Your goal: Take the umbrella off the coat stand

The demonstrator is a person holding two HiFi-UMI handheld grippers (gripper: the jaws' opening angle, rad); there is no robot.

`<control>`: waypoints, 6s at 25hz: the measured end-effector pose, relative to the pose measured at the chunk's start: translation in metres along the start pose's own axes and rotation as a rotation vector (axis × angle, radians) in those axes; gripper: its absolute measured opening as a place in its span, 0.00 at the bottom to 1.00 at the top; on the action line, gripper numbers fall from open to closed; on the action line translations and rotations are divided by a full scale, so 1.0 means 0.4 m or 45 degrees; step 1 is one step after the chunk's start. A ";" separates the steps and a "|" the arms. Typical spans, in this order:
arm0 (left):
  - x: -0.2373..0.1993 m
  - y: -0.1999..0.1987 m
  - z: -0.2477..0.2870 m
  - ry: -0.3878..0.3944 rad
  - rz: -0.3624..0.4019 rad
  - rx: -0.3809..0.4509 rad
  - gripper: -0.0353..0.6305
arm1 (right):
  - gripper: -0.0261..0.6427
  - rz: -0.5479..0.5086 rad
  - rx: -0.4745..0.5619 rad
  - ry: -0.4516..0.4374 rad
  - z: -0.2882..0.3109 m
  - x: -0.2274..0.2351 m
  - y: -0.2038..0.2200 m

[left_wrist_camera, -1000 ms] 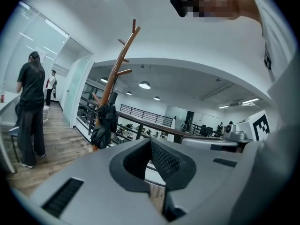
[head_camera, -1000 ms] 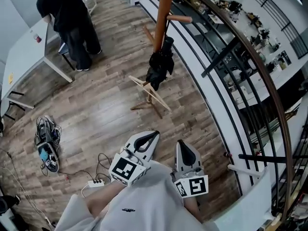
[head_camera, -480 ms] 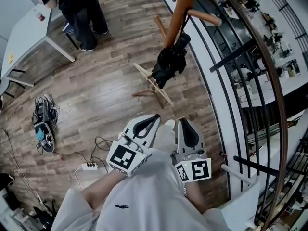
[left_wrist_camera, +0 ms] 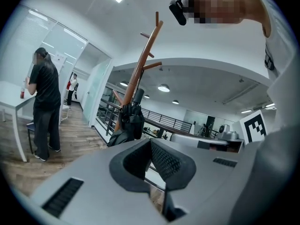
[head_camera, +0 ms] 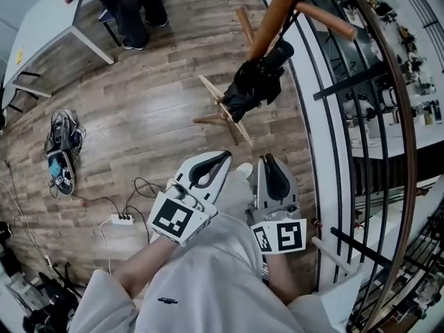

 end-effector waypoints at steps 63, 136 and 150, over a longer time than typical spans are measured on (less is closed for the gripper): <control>-0.154 0.093 0.078 -0.244 -0.082 -0.006 0.08 | 0.41 0.046 -0.045 0.012 0.439 0.143 0.106; -0.060 -0.121 -0.059 0.081 0.052 0.037 0.08 | 0.40 -0.065 0.165 0.142 -0.019 0.065 -0.155; -0.062 -0.037 -0.116 0.144 0.073 -0.008 0.08 | 0.40 -0.042 0.105 0.172 -0.202 0.033 -0.029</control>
Point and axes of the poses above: the fingertips, and each gripper's own axes: z forward along the fingers, x to its right, y out of its underside, the point moved 10 cm from there along -z, backward along the fingers, and after that the axes turned 8 degrees about -z, right-handed, at the moved point
